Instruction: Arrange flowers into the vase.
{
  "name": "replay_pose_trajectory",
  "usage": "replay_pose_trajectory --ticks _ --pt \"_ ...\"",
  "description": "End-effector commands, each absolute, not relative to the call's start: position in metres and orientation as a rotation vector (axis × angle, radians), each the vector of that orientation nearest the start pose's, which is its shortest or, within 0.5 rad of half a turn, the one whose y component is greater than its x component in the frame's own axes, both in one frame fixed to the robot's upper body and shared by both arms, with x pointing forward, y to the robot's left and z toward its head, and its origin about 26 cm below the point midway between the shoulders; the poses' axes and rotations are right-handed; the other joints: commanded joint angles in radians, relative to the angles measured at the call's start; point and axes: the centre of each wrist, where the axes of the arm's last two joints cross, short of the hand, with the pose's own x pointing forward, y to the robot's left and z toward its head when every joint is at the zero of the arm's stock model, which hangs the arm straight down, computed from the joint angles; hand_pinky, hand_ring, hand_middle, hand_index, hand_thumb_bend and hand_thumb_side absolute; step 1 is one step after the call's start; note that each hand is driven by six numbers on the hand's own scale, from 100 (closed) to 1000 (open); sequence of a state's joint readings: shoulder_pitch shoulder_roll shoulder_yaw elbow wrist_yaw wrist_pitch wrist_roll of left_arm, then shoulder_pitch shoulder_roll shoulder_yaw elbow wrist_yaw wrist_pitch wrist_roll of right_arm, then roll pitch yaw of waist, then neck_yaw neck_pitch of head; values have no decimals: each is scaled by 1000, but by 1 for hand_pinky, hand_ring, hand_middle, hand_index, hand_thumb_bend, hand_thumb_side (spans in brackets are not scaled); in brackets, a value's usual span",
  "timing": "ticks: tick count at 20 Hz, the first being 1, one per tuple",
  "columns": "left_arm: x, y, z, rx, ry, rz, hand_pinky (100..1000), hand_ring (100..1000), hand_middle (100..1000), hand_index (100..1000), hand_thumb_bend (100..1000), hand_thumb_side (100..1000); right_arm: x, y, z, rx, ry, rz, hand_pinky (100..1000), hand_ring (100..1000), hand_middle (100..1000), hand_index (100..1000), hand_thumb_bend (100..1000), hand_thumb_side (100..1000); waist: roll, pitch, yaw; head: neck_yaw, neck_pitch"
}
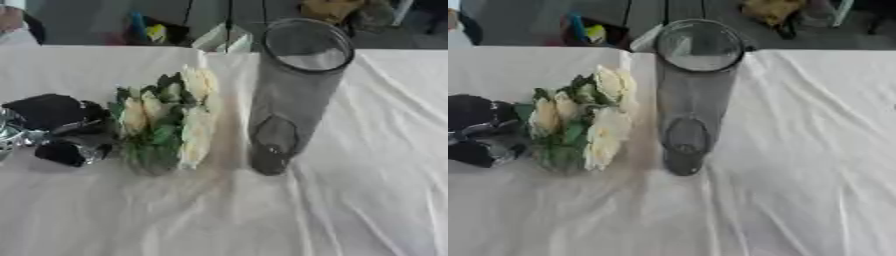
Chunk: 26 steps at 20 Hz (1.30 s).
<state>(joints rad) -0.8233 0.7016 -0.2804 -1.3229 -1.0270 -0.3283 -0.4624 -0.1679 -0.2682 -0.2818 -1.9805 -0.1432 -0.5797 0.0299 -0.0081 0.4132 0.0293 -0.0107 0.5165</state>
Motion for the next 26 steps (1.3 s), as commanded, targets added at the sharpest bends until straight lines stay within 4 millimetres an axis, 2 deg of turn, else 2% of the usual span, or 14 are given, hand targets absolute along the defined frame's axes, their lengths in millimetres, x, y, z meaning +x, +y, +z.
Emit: replay_pose_trajectory --ticks 1,6,9,10,11,12,15,23,26 --pt "423 299 264 1252 -1324 -1944 454 562 721 953 153 876 277 -334 181 330 3466 -189 780 929 343 519 100 974 -14 -4 0 2 -13" --pt "425 295 263 1246 -1366 -1923 412 531 682 914 100 847 278 -334 181 326 3468 -198 781 929 340 518 100 975 -15 -1 0 2 -16" --pt "425 296 262 1247 -1372 -1912 418 535 690 914 100 854 278 -333 180 322 3468 -202 782 929 339 517 100 975 -16 0 -1 2 -17" --pt "426 296 262 1247 -1367 -1914 446 561 717 932 100 862 278 -333 180 322 3468 -203 782 929 339 517 100 975 -17 0 -1 2 -16" --pt "426 296 263 1248 -1359 -1919 528 651 771 972 110 863 278 -333 180 322 3469 -204 782 929 339 517 100 976 -17 0 0 3 -16" --pt "426 296 263 1249 -1347 -1928 570 713 809 991 116 862 278 -333 180 320 3470 -206 782 929 338 516 100 976 -16 0 0 3 -16" --pt "426 297 266 1258 -1314 -1950 649 808 878 1000 133 852 278 -333 180 317 3471 -210 783 930 337 516 100 976 -16 0 1 4 -19" --pt "427 298 268 1272 -1279 -1954 684 852 932 1000 135 868 278 -333 180 312 3474 -216 783 930 333 512 100 977 -17 2 0 6 -26" --pt "428 298 267 1269 -1273 -1950 664 827 880 1000 114 879 278 -332 180 305 3475 -219 783 929 331 511 100 977 -17 2 1 6 -27"
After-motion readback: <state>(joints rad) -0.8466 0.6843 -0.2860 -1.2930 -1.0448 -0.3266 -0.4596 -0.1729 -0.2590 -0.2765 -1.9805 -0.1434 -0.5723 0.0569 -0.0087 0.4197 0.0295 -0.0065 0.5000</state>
